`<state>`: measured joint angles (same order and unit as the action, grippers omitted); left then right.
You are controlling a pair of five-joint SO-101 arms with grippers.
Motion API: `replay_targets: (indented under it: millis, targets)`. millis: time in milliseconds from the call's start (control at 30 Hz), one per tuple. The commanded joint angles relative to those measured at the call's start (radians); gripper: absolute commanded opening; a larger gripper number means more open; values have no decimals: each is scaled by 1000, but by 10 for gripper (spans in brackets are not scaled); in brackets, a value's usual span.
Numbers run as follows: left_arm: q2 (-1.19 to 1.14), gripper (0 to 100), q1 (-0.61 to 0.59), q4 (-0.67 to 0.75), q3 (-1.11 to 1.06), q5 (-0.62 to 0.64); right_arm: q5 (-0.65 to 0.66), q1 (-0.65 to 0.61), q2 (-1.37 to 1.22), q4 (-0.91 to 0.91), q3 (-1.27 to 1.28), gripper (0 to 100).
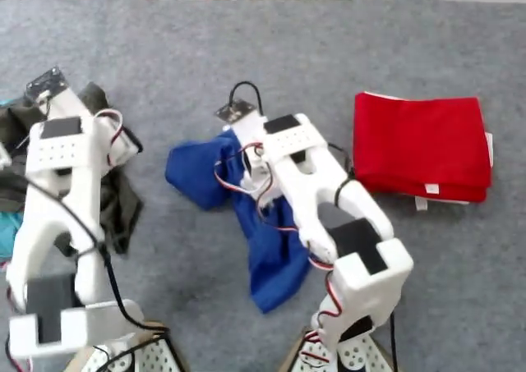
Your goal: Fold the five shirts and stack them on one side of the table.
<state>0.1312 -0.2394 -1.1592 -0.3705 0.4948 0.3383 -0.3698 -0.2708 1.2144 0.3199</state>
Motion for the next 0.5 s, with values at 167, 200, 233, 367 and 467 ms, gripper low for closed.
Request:
replay_targets:
  millis: [167,200,233,367,467]
  targets:
    - [-368,243,134,-241,556,89,130,68,-7,12,209,15]
    - [-411,243,153,-276,628,106,130,68,-7,11,214,15]
    - [-451,243,168,-308,702,126,130,68,-7,11,217,15]
    - [-598,243,220,-445,986,181,126,86,-7,-25,217,15]
    - [-720,263,251,-512,1155,196,129,120,-7,-58,219,15]
